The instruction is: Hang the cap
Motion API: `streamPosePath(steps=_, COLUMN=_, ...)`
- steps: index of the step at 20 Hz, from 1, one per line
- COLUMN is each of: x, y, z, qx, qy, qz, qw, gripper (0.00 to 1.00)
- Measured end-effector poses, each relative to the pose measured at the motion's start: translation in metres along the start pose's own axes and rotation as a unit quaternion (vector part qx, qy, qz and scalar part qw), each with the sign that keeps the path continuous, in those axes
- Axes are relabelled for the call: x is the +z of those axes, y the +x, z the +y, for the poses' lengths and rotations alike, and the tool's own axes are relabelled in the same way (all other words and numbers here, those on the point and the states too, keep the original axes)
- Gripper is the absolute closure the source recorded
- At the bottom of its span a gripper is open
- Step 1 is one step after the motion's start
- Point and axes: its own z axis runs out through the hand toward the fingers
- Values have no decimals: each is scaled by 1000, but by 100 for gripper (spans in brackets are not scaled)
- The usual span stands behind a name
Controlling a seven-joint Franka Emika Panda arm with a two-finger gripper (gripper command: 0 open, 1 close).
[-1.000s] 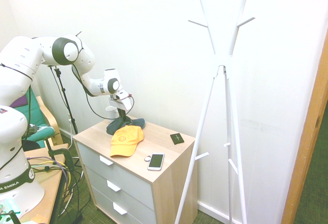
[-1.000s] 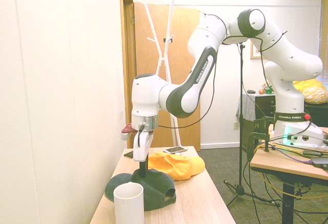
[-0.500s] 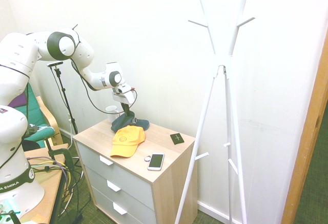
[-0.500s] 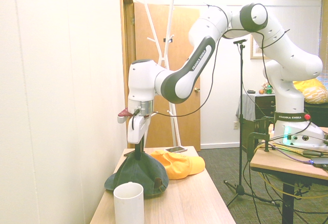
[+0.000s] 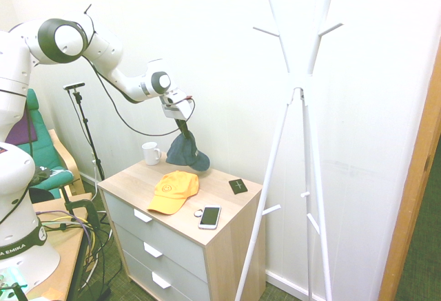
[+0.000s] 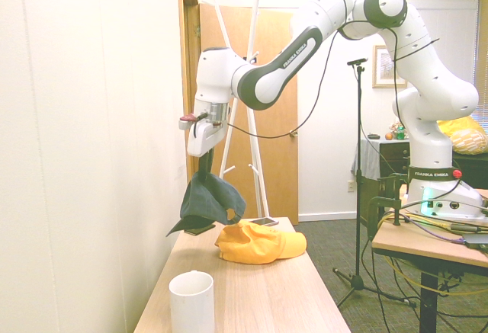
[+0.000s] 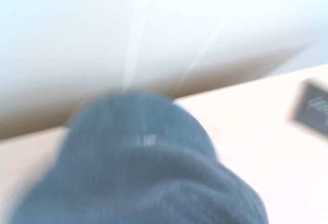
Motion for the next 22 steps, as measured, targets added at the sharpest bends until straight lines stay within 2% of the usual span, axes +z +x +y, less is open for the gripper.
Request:
streamPosePath(steps=3, x=-40, y=51, z=29, qx=39, qy=2, qz=12, qw=999, gripper=100)
streamPosePath(steps=6, x=-78, y=102, z=74, qx=60, qy=-15, qz=46, qw=997, gripper=100)
streamPosePath(steps=9, x=-114, y=139, z=125, qx=48, qy=-57, qz=104, qw=992, gripper=100)
streamPosePath(steps=12, x=-144, y=166, z=172, qx=10, qy=-110, qz=155, qw=982, gripper=100)
streamPosePath(steps=17, x=-169, y=208, z=246, qx=-68, qy=-202, qz=205, qw=955, gripper=100)
streamPosePath(steps=20, x=-188, y=229, z=269, qx=-121, qy=-244, qz=237, qw=932, gripper=100)
streamPosePath(steps=22, x=-200, y=244, z=279, qx=-157, qy=-271, qz=262, qw=913, gripper=100)
